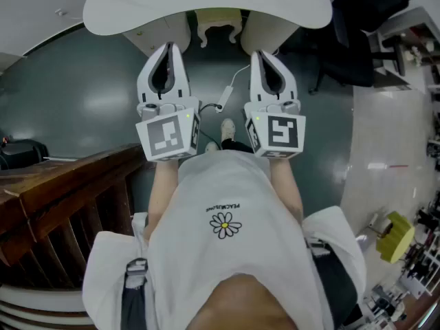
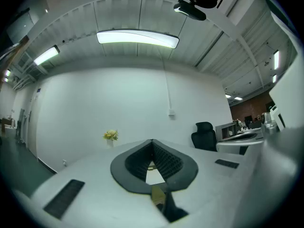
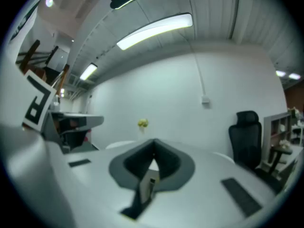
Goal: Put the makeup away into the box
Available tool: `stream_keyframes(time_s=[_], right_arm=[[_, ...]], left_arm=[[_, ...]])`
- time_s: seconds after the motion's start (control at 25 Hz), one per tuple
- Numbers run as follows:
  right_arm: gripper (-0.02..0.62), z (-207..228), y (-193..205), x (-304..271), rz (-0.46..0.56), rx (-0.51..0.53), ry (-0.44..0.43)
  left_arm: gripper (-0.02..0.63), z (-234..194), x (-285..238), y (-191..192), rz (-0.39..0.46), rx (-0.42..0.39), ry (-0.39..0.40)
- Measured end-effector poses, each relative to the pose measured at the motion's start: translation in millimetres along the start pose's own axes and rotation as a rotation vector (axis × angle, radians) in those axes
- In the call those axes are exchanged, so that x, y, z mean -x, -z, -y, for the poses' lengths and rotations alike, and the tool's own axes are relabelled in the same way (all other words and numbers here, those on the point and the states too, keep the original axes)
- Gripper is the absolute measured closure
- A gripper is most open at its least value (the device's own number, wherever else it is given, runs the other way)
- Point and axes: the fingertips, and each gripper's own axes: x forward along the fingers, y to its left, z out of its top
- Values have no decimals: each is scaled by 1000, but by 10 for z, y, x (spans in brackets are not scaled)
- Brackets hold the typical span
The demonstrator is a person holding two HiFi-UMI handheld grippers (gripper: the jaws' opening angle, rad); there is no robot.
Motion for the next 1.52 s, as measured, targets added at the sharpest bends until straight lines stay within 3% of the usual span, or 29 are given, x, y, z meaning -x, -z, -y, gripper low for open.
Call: stream_keyframes(time_s=[0.4, 0.6, 1.0, 1.52], right_arm=[[566, 103, 74, -51, -15, -5, 22], [566, 132, 82, -131, 5, -57, -7], [565, 326, 132, -355, 1, -48, -22], [566, 796, 26, -482, 53, -192, -76]], left_arm=[[588, -62, -88, 92, -27, 11, -6], [588, -72, -152, 151, -32, 6, -6], [588, 16, -412, 85, -8, -20, -5], [588, 373, -733, -21, 46, -75, -11]])
